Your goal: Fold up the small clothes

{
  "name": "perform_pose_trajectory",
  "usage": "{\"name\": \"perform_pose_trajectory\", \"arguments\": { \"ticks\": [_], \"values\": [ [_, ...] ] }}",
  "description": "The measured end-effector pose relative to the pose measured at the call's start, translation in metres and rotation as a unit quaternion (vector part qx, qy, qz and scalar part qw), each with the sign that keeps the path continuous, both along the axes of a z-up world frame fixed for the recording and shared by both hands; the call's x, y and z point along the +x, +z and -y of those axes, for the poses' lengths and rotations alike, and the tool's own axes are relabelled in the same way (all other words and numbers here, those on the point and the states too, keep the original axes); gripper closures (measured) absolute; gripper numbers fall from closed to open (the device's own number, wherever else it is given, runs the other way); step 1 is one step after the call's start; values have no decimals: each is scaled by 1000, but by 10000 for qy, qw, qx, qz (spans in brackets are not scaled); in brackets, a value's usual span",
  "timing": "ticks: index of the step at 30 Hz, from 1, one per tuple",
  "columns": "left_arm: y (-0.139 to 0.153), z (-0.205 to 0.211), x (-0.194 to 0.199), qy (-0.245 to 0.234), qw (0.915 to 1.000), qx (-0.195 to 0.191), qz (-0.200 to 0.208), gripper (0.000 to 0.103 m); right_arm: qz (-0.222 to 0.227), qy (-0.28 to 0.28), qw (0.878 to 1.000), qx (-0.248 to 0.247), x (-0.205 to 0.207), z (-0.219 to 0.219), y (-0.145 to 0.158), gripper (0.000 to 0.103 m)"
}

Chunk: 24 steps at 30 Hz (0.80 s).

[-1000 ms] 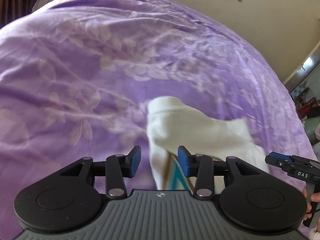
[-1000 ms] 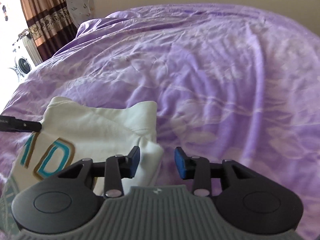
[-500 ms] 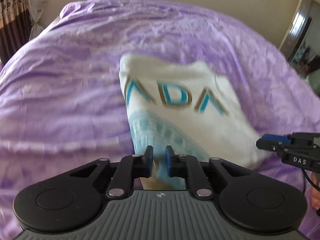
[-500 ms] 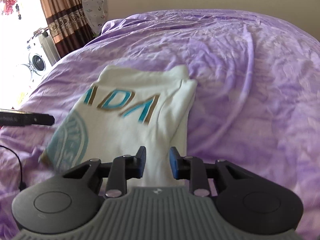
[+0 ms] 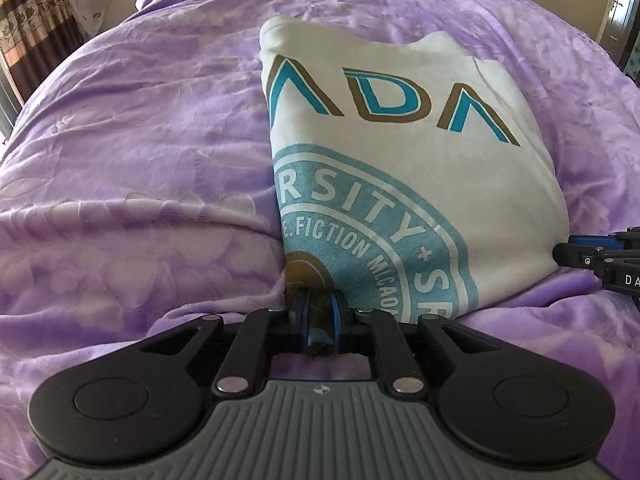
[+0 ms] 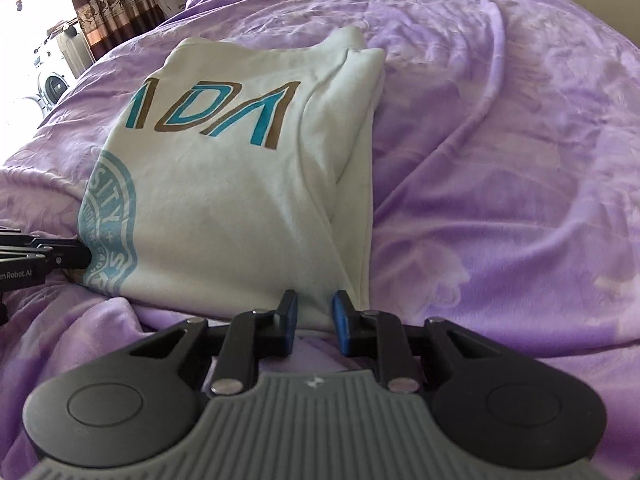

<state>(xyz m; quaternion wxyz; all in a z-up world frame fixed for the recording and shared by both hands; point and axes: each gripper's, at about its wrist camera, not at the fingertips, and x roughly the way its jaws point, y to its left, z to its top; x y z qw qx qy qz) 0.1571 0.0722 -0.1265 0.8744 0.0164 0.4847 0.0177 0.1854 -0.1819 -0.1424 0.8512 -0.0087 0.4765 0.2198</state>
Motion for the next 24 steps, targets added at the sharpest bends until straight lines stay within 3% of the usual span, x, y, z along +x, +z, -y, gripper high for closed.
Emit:
{"name": "perform_pose_trajectory", "arguments": {
  "ticks": [5, 11, 14, 17, 19, 20, 24],
  "values": [
    [27, 9, -12, -47, 9996, 150, 214, 85, 139, -43, 9999, -30, 0, -2, 18, 85],
    [102, 14, -46, -43, 9944, 323, 1008, 72, 803, -84, 9965, 193, -21, 4, 79, 59],
    [147, 13, -66, 201, 9896, 444, 1354, 61, 1306, -90, 9911, 233, -38, 5, 124, 43],
    [183, 15, -89, 508, 9815, 746, 1688, 43, 1736, -93, 9839, 421, -60, 11, 167, 33],
    [200, 20, -107, 574, 9743, 875, 1993, 21, 1969, -102, 9788, 560, -80, 16, 191, 28],
    [207, 25, -117, 570, 9710, 917, 2135, 15, 2078, -103, 9762, 613, -91, 18, 201, 20],
    [213, 42, -145, 482, 9628, 806, 2532, 6, 2382, -141, 9690, 635, -133, 19, 223, 21]
  ]
}}
